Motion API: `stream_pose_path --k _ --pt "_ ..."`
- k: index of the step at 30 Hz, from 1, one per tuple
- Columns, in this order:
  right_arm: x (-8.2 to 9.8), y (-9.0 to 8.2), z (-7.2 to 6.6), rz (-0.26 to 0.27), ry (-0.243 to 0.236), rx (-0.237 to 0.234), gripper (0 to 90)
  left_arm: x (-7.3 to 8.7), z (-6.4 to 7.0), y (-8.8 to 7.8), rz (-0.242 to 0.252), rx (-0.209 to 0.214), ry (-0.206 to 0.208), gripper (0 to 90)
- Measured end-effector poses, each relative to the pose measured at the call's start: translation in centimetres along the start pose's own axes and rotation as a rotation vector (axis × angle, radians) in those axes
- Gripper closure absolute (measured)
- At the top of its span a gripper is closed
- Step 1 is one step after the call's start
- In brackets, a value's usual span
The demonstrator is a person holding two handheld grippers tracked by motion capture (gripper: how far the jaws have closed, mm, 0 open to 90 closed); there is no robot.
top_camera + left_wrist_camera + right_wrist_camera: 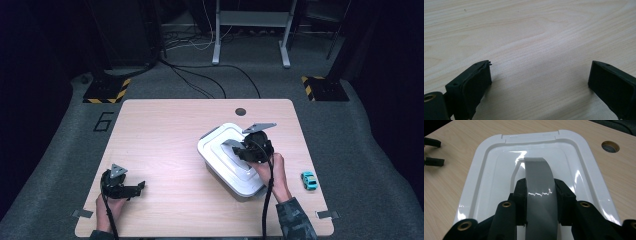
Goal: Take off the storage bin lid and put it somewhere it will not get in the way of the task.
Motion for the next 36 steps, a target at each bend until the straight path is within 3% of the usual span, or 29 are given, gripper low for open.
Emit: stream_pose_path --k 19,36 --pt "-1.2 -1.6 0.6 0.027 -0.024 0.038 66.6 0.0 0.0 0.0 0.005 0.001 -0.002 4.4" --pt "-1.4 -3.9 3.8 0.056 0.009 0.113 66.6 0.0 0.0 0.0 0.001 0.001 -0.003 4.4"
Point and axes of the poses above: each handheld gripper's, and its own axes: y roughly forward along the jaws, x roughly out of its underside, z roughly to its right, the point moved 9 cm from there along y, roughly forward along the jaws, and after that the axes turned 15 degrees about -y, right-handed, at the moved point
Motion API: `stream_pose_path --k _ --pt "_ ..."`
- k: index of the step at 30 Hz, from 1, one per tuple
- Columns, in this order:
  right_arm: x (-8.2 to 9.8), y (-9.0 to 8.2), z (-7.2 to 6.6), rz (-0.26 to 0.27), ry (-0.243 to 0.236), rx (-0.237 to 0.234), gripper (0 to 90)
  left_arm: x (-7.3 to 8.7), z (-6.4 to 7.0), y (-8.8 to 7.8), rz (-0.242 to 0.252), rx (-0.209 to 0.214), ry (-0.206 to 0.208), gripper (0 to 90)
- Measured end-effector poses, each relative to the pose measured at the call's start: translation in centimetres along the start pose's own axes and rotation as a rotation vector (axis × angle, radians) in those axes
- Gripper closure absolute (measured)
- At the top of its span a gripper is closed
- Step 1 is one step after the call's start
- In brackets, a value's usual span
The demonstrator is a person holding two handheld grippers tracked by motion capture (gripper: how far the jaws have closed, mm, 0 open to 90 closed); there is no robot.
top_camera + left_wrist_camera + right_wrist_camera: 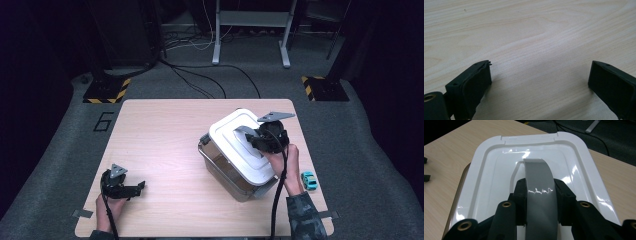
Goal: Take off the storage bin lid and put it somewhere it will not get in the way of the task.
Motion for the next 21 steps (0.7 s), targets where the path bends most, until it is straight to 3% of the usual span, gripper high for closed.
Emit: stream_pose_path --k 21 --pt "0.6 -0.7 4.4 0.001 0.076 0.074 66.6 0.0 0.0 0.0 0.003 -0.001 0.000 4.4"
Point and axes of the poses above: each handheld gripper's, and its own axes: y roughly forward along the jaws, x roughly out of its underside, z roughly to its right, the point moved 9 cm from there along y, roughly forward along the jaws, and after that the axes turned 15 degrees about -y, right-handed, at the moved point
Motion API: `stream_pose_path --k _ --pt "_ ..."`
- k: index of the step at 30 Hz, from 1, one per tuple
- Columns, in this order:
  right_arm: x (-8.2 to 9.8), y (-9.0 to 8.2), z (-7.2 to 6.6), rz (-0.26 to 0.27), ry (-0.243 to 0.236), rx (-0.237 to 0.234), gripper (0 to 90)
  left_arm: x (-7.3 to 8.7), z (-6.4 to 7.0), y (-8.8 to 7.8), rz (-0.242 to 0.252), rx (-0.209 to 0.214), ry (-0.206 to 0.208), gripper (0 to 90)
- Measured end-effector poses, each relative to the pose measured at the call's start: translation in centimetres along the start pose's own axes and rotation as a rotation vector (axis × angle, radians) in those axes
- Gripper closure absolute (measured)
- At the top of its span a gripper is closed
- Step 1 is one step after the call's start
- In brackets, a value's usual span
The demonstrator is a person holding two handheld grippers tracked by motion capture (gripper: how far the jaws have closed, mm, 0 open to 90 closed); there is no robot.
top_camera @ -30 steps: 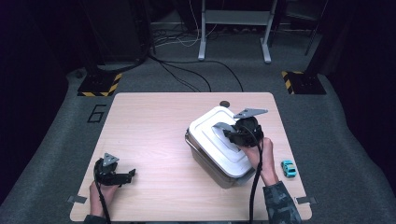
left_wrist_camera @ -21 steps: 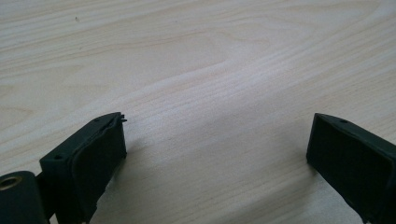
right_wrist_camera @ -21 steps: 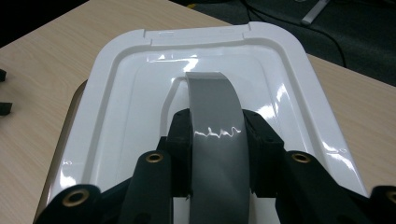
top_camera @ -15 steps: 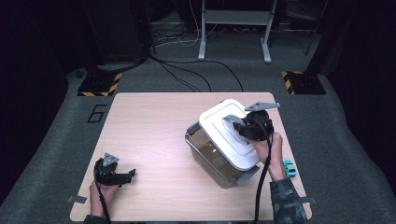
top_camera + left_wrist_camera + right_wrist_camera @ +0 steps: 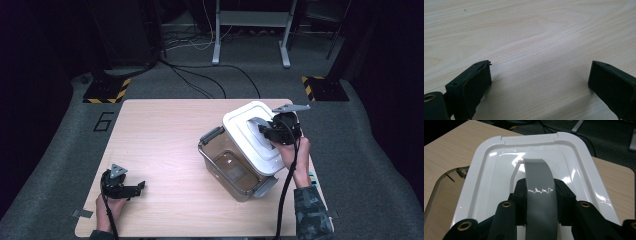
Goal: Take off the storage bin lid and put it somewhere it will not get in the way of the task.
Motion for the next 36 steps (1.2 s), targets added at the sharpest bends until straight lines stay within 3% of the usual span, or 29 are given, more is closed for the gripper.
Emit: stream_pose_path --k 36 --pt "-0.4 0.5 6.2 -0.017 0.079 0.111 66.7 0.0 0.0 0.0 -0.003 0.001 0.000 4.3"
Point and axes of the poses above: each handheld gripper's, and its own axes: y roughly forward along the jaws, x roughly out of its underside, z roughly to its right, the point moved 9 cm from there along y, roughly forward along the jaws, and after that the axes turned 15 degrees about -y, right-handed, at the moved point
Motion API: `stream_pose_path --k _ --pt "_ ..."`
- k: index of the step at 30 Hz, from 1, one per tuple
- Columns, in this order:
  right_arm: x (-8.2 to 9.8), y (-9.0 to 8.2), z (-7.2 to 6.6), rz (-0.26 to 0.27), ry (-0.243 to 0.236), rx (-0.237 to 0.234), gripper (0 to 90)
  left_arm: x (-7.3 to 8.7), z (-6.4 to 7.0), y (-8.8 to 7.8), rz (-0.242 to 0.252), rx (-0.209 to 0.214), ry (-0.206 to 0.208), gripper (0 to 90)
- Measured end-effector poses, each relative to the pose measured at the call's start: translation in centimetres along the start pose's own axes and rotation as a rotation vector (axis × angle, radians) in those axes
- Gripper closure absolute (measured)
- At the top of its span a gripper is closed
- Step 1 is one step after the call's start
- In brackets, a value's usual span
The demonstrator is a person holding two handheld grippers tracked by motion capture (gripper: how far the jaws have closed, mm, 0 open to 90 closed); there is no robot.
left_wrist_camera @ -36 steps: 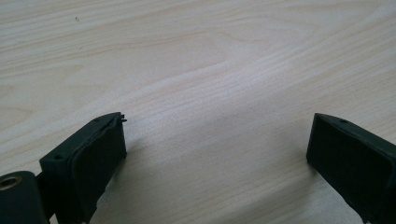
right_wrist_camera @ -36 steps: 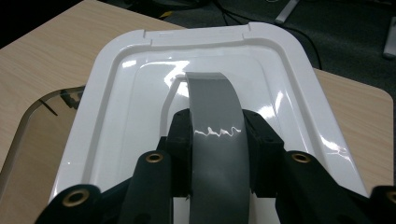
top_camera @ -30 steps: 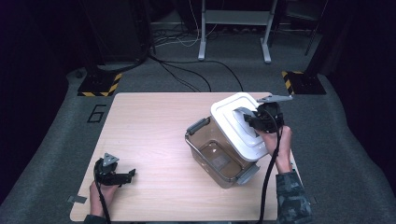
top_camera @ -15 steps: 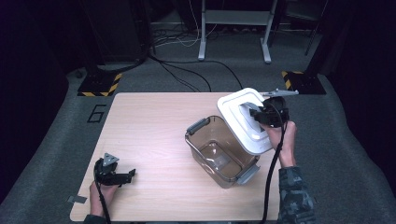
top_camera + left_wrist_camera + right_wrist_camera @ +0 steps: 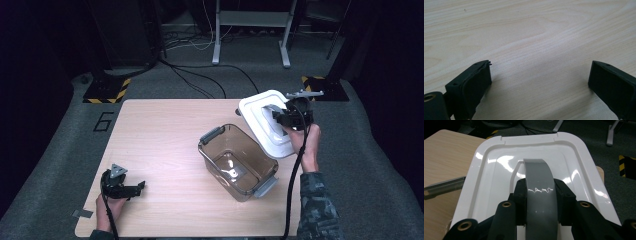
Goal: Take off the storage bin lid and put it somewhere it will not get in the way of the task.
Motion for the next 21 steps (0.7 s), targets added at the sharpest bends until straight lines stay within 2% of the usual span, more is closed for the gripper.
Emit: stream_pose_path --k 6,21 --pt "0.1 0.5 1.4 -0.002 0.030 0.021 66.7 0.0 0.0 0.0 0.004 -0.001 -0.003 4.3" --pt "1.1 1.6 3.9 -0.007 0.089 0.072 66.7 0.0 0.0 0.0 0.003 -0.001 -0.002 4.3"
Point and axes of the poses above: each handheld gripper's, and its own axes: y roughly forward along the jaws, x roughly out of its underside, z roughly to its right, the point moved 9 cm from there along y, roughly forward along the jaws, and after that the axes turned 15 degrees about -y, right-handed, at the moved point
